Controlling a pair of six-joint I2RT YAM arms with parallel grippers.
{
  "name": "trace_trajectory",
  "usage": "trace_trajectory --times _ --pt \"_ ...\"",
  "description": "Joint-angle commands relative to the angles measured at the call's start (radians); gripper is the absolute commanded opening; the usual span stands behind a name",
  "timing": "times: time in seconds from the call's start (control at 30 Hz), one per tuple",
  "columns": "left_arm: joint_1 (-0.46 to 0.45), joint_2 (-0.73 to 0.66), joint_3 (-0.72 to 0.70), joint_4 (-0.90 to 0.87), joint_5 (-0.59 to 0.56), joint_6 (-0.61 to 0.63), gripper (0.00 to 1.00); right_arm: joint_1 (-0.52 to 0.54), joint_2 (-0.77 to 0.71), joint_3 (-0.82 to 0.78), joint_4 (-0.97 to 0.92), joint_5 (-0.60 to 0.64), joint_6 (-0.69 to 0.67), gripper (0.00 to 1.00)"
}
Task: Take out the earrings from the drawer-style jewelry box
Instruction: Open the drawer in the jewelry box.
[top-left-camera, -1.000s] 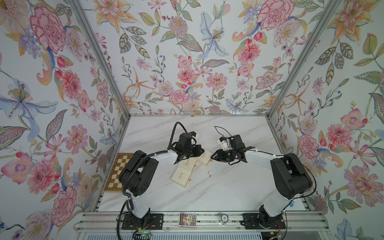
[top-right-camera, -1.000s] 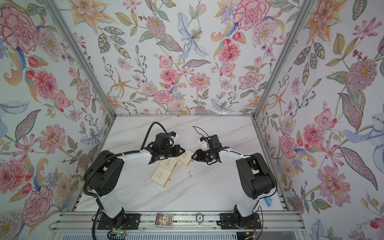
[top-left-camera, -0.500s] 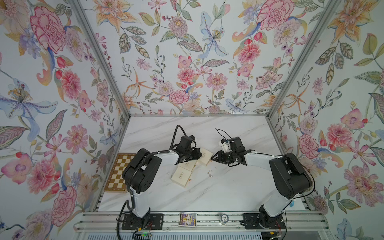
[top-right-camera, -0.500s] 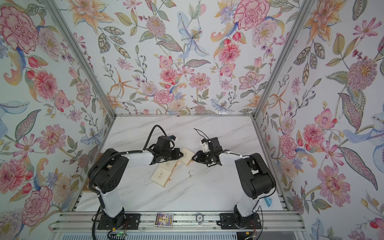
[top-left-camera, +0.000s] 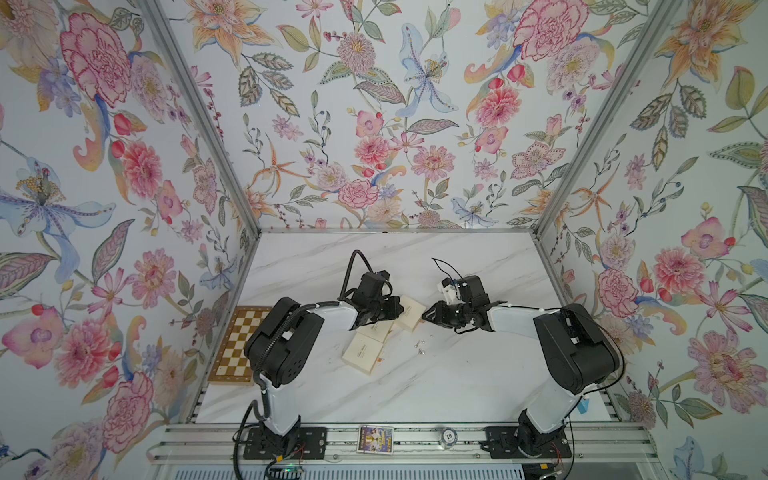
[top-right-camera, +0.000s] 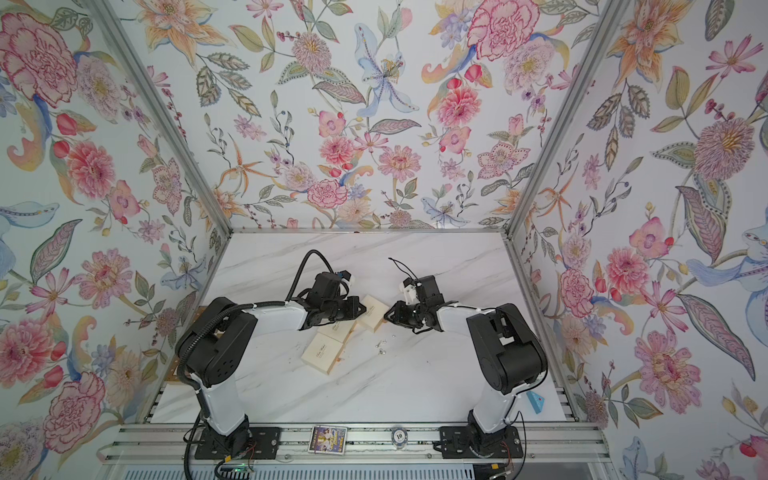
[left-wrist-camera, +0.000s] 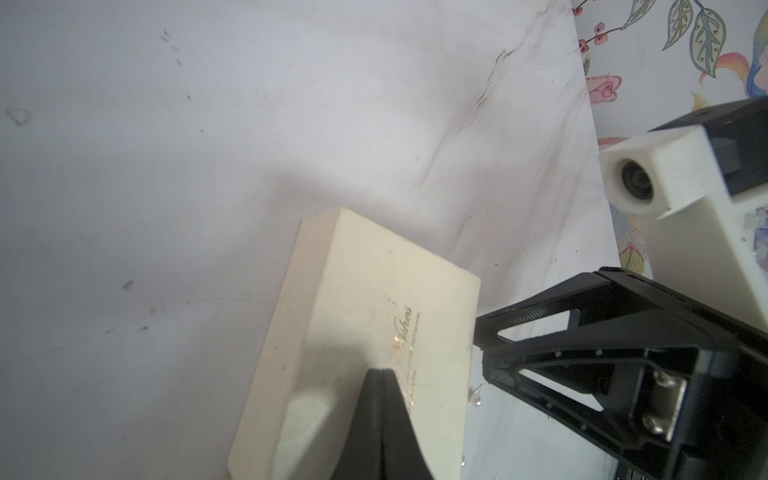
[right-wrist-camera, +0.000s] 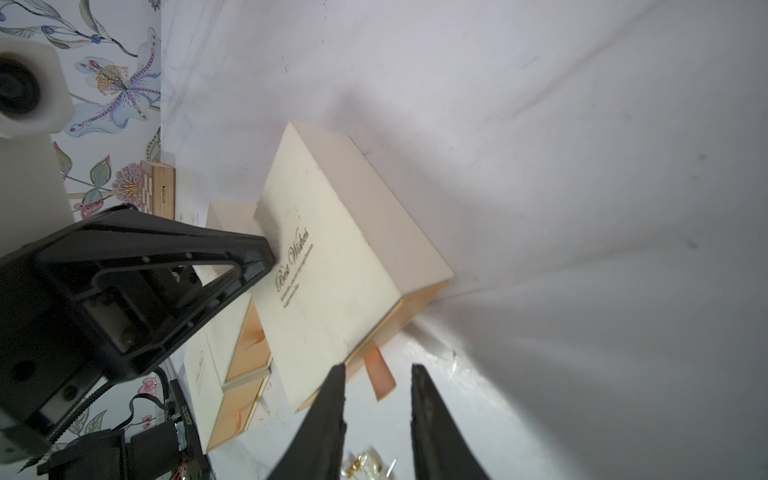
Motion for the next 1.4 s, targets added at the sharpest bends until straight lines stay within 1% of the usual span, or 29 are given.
trace_trajectory --times 0.0,0.5,0.8,1.37 --pt "-0.007 -0.01 -0.034 -0.038 -0.031 0.009 0.0 -0.006 0.02 -0.018 0.022 -0.009 0.014 0.29" --pt "-0.008 -0.016 -0.035 -0.039 -0.031 0.011 0.0 0.002 0.047 -0.017 0.056 -0.026 0.033 0.29" --pt "-0.009 -0.017 -0.036 -0.039 -0.031 0.01 0.0 0.008 0.047 -0.02 0.056 -0.035 0.036 0.24" --pt "-0.007 -0.015 -0.04 -0.033 -0.029 0.009 0.0 0.008 0.041 -0.038 0.065 -0.032 0.048 0.23"
